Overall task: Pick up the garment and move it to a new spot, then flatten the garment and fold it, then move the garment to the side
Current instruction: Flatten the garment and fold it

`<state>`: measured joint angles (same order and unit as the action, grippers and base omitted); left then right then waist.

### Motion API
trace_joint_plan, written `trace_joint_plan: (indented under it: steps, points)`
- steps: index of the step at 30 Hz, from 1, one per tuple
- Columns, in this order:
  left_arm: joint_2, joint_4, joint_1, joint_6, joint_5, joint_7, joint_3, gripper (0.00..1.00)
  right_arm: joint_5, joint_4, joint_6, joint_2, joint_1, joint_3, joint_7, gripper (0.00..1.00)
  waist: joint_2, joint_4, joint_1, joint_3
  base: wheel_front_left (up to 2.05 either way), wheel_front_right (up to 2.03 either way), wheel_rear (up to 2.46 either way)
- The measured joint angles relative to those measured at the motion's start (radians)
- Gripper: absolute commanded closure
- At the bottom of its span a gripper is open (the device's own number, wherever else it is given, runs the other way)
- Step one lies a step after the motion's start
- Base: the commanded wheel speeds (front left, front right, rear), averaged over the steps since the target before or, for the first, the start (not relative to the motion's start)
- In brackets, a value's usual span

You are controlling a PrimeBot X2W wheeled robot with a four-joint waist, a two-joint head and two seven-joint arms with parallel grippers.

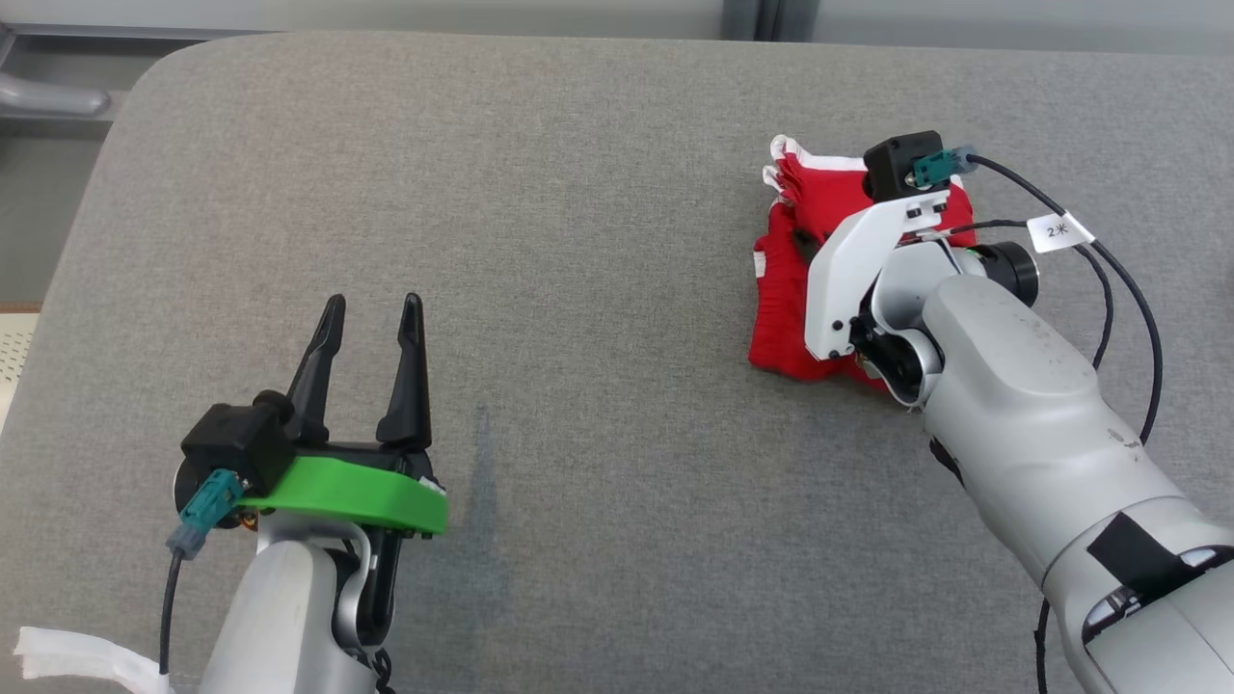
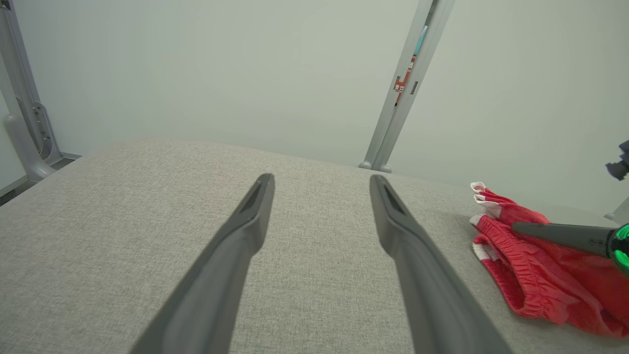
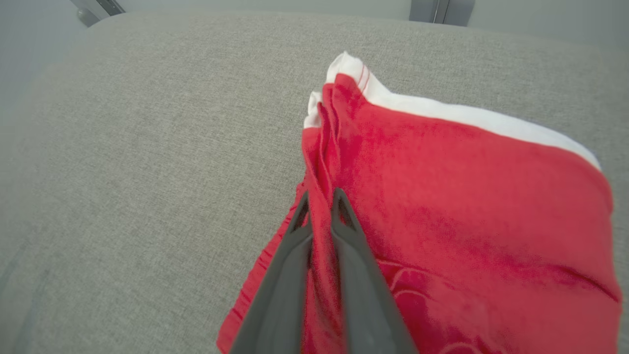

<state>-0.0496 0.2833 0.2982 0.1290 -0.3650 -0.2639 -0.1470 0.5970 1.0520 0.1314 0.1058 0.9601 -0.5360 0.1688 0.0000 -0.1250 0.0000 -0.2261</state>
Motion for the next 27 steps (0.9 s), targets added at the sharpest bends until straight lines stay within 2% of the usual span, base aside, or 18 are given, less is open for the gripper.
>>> trace_joint_plan:
  steps: [4, 8, 12, 18, 19, 20, 21, 27]
  points:
    - [0.0, 0.005, 0.0, 0.0, -0.002, 0.0, 0.0, 0.0, 0.059, -0.051, 0.0, -0.023, -0.023, 0.025, 0.006, 0.0, 0.0, -0.003, 0.0, 0.005, 0.0, 0.0, 0.0]
    - [0.0, 0.007, -0.001, 0.0, -0.002, 0.0, 0.011, 0.0, 0.13, -0.197, 0.0, -0.015, -0.044, 0.038, -0.01, 0.0, 0.0, 0.003, 0.0, 0.014, 0.0, 0.0, 0.0]
    - [0.0, 0.007, -0.002, 0.0, 0.001, 0.0, 0.017, 0.0, 0.107, -0.273, -0.001, 0.099, -0.072, 0.087, -0.066, 0.0, 0.0, 0.015, 0.0, 0.027, 0.0, 0.0, 0.0]
    - [0.0, 0.006, -0.005, 0.0, 0.002, 0.0, 0.011, 0.0, -0.015, -0.225, -0.001, 0.214, -0.152, 0.201, -0.092, 0.0, 0.0, 0.031, 0.0, 0.043, 0.0, 0.0, 0.0]
    - [0.0, 0.006, -0.005, 0.0, 0.002, 0.0, 0.009, 0.0, -0.033, -0.211, -0.001, 0.223, -0.167, 0.215, -0.091, 0.08, 0.0, 0.033, 0.0, 0.044, 0.0, 0.0, 0.0]
    - [0.0, 0.006, -0.005, 0.0, 0.002, 0.0, 0.007, 0.0, -0.056, -0.203, -0.001, 0.228, -0.184, 0.217, -0.088, 0.74, 0.0, 0.033, 0.0, 0.043, 0.0, 0.0, 0.0]
    - [0.0, 0.006, -0.005, 0.0, 0.002, 0.0, 0.006, 0.0, -0.078, -0.201, -0.001, 0.232, -0.197, 0.211, -0.087, 1.0, 0.0, 0.033, 0.0, 0.042, 0.0, 0.0, 0.0]
    - [0.0, 0.007, -0.005, 0.0, 0.003, 0.0, 0.008, 0.0, -0.122, -0.213, -0.001, 0.193, -0.254, 0.173, -0.051, 1.0, 0.0, 0.039, 0.0, 0.035, 0.0, 0.0, 0.0]
